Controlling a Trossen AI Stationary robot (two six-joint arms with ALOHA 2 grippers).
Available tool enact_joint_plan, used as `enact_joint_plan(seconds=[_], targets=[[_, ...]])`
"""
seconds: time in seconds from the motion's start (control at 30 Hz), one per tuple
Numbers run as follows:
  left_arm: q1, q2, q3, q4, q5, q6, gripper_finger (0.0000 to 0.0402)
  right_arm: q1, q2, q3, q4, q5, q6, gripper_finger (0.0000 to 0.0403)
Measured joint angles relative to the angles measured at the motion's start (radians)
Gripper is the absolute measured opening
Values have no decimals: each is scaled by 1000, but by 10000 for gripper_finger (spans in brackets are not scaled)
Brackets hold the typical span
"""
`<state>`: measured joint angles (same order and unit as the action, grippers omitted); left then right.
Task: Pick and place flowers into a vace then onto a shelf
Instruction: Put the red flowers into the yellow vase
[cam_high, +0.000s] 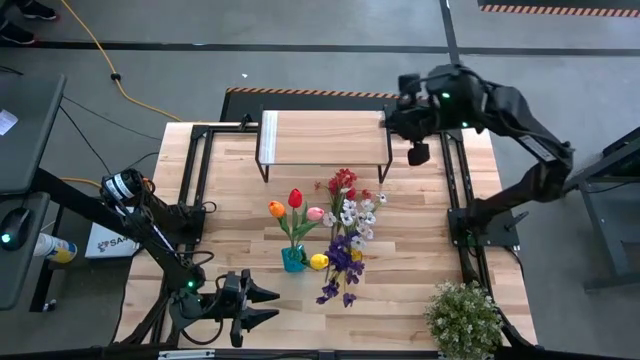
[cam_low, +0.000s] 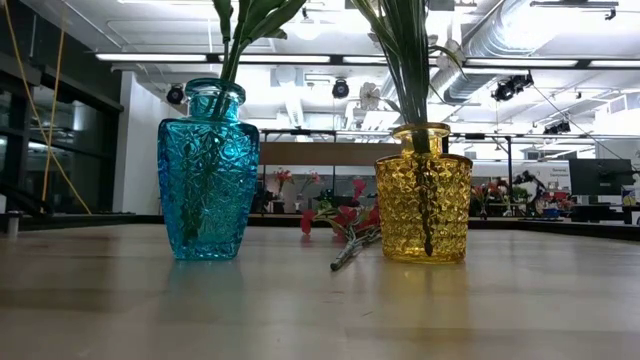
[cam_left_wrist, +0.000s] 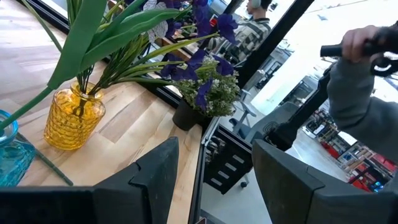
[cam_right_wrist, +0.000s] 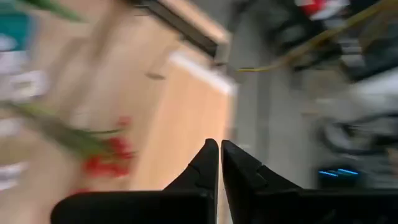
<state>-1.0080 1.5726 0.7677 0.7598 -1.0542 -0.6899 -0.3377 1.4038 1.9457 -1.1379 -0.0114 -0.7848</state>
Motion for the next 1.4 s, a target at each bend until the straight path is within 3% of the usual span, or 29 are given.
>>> enact_joint_plan(seconds=[0.17,0.33,0.5,0.73,0.87,1.07,1.4], targets=[[0,0,0,0,0,0,239,-54,30,-35,-106,-212,-24,11],[0,0,0,0,0,0,239,-80,-28,-190,-92,-281,-111,11],[0,0,0,0,0,0,239,-84,-66,-404,-46,-288,-218,11],[0,0,0,0,-1,0,239,-81,-84,-614,111,-337,-230,11],[0,0,0,0,-1,0,239,-80,-85,-682,131,-342,-230,11],[0,0,0,0,-1,0,239,-54,-90,-775,177,-432,-211,11],[0,0,0,0,-1,0,239,-19,-90,-885,284,-433,-130,11]])
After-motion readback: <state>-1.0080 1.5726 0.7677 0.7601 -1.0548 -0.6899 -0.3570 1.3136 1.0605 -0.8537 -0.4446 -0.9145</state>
